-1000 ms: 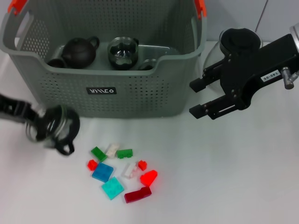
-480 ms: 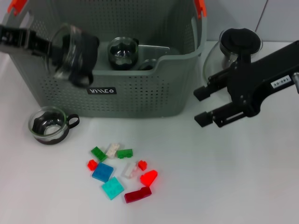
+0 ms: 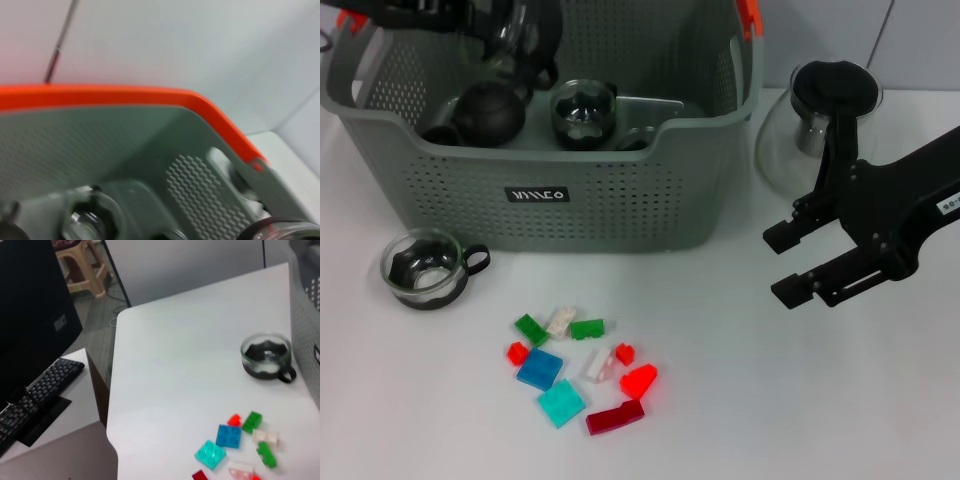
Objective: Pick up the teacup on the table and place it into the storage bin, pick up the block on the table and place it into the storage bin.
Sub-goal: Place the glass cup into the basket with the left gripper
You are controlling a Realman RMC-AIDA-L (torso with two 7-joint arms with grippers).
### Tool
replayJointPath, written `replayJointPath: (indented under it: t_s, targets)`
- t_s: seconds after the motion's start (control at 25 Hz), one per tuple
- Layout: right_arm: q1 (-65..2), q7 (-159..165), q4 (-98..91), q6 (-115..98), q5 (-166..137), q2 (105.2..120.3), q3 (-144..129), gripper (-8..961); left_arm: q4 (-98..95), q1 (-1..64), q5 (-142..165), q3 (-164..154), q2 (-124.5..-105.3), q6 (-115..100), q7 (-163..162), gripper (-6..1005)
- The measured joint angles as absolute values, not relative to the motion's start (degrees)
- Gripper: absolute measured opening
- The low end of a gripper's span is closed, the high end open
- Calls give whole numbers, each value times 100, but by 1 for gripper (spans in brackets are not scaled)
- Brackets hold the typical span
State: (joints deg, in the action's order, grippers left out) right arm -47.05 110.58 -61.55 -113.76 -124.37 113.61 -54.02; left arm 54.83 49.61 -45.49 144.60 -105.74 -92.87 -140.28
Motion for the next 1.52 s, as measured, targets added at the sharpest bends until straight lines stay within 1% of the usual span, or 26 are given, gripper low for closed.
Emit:
replayJointPath:
  t_s: [0.08, 0.2, 0.64, 1.12, 1.16, 1.28, 1.52]
  targets:
    - [-4699, 11090, -6082, -11379, -12437, 11320, -5416, 678, 5357, 5003, -4525, 14239, -10582, -8915, -14032, 44]
    - [-4713, 11118, -5997, -11376, -12436, 11307, -5450, 678, 5065, 5057, -4502, 13799, -10642, -8164, -14067, 43]
    - [-4793, 11134, -5967, -11357, -12436, 11351, -5429, 677, 4657, 5243, -4389, 12765, -11012, -6601, -14080, 43]
    - [-4756, 11065, -5785, -11305, -12461, 11410, -5444, 678, 4562, 5478, -3288, 12482, -11642, -5625, -14084, 44]
    - [-4750, 11059, -5774, -11305, -12462, 11413, -5445, 678, 4562, 5478, -3288, 12482, -11642, -5625, -14084, 44]
    - [-4747, 11050, -5751, -11299, -12463, 11417, -5429, 677, 4553, 5501, -3075, 12481, -11747, -5543, -14084, 44]
    - [-4747, 11048, -5748, -11277, -12463, 11417, -5454, 675, 4552, 5523, -2910, 12324, -11866, -5466, -14071, 44]
